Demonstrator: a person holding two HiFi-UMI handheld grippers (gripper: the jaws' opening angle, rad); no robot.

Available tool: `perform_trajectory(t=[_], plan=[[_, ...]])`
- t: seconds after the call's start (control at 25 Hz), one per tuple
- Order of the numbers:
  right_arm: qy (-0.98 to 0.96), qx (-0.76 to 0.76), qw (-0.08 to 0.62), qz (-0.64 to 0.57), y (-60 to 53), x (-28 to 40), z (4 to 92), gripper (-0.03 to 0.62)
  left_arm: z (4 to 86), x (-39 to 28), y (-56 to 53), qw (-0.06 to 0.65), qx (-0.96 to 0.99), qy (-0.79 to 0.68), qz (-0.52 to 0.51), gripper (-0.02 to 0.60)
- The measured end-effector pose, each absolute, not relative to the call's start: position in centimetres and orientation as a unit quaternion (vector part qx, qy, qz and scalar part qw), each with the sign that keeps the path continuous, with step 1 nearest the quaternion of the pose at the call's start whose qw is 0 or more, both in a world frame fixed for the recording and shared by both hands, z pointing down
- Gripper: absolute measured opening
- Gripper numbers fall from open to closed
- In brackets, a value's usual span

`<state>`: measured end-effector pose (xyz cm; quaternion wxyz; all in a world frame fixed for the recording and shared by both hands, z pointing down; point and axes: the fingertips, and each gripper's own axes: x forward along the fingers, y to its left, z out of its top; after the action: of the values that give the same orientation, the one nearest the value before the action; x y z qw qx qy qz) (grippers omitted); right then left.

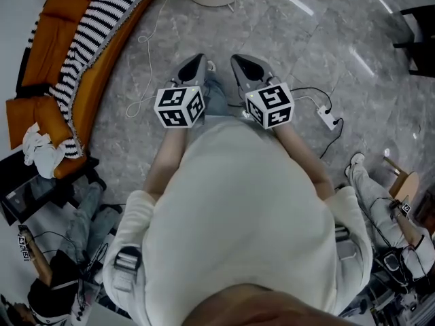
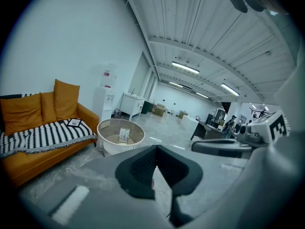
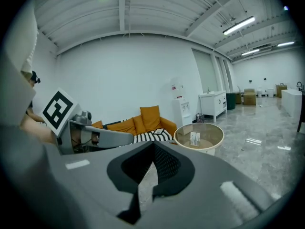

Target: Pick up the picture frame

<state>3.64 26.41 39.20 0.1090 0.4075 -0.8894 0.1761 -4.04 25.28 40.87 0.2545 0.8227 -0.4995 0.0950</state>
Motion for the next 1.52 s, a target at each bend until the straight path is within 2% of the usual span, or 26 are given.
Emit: perform_trajectory(t=[0.92, 1.52], plan=[[-0.868, 0.449, 0.122, 0.172, 0.5, -1.8, 38.5, 0.000, 40.2, -8.6, -0.8, 0.257, 0.852, -0.437, 0.130, 0.000], [-0.852, 0.469, 0.155, 0.171, -5.4, -3.0, 40.4, 0.000, 43.0, -10.8, -7.6, 0.285, 0.844, -0.436, 0.131, 0.000]])
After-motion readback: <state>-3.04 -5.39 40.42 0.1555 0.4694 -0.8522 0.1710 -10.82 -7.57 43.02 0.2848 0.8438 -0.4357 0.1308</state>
